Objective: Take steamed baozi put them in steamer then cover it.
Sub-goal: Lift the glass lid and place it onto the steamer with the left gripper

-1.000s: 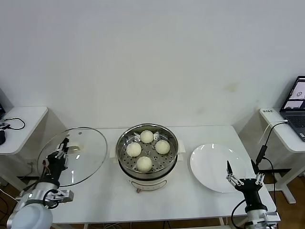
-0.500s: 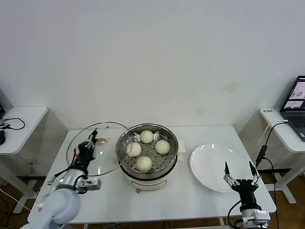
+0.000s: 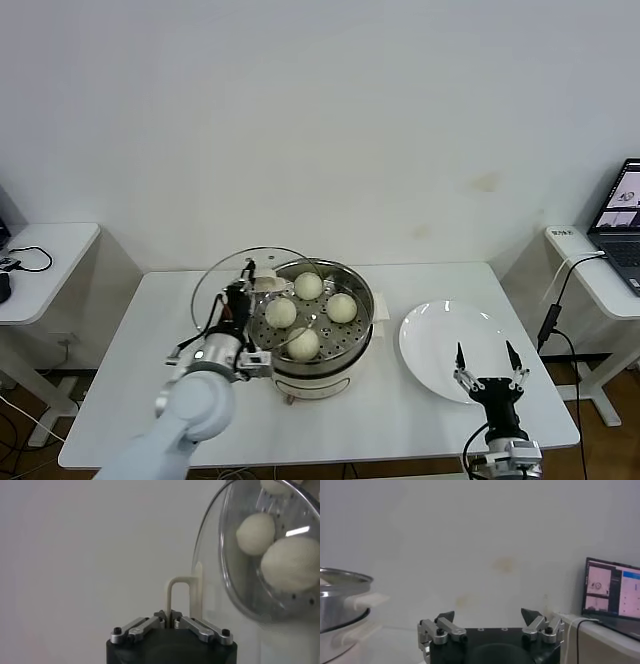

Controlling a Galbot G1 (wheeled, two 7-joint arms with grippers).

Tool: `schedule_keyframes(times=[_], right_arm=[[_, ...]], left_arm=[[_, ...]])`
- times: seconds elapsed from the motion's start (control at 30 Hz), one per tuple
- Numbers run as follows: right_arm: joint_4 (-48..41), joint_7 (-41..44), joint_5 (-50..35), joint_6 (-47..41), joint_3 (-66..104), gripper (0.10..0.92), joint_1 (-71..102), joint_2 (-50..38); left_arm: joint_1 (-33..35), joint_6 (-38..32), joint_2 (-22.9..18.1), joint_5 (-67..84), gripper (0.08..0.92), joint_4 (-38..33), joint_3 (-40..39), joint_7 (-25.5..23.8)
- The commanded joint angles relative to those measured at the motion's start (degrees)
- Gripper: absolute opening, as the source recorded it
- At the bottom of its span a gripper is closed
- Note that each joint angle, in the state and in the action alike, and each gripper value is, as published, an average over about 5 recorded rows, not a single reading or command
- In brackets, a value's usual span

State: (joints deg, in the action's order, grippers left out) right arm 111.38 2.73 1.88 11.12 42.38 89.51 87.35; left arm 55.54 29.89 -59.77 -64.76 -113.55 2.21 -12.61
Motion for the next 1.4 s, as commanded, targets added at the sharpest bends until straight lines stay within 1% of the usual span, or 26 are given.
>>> schedule_keyframes(times=[0.03, 0.17, 0.6, 1.4], right_arm=[[-0.40, -0.38, 2.61, -0.02, -1.12, 0.823, -0.16, 0.91], [-0.36, -0.41, 2.72, -0.08, -1.14, 0.823, -0.04, 0.90], [-0.21, -0.33, 2.66, -0.10, -1.40, 0.823, 0.06, 1.07], [-0.49, -0.03, 2.50, 0.10, -1.88, 0.823, 0.11, 0.82]], left_arm=[[-4.43, 2.55, -8.53, -7.17, 0.132, 3.54, -6.33, -3.42], [-4.83, 2.43, -10.41, -8.07, 0.132, 4.69, -7.21, -3.35], [-4.64, 1.04, -14.14, -10.67, 0.132, 7.95, -8.68, -2.57], [-3.05, -0.25, -14.52, -11.99, 0.132, 9.04, -6.96, -2.44]])
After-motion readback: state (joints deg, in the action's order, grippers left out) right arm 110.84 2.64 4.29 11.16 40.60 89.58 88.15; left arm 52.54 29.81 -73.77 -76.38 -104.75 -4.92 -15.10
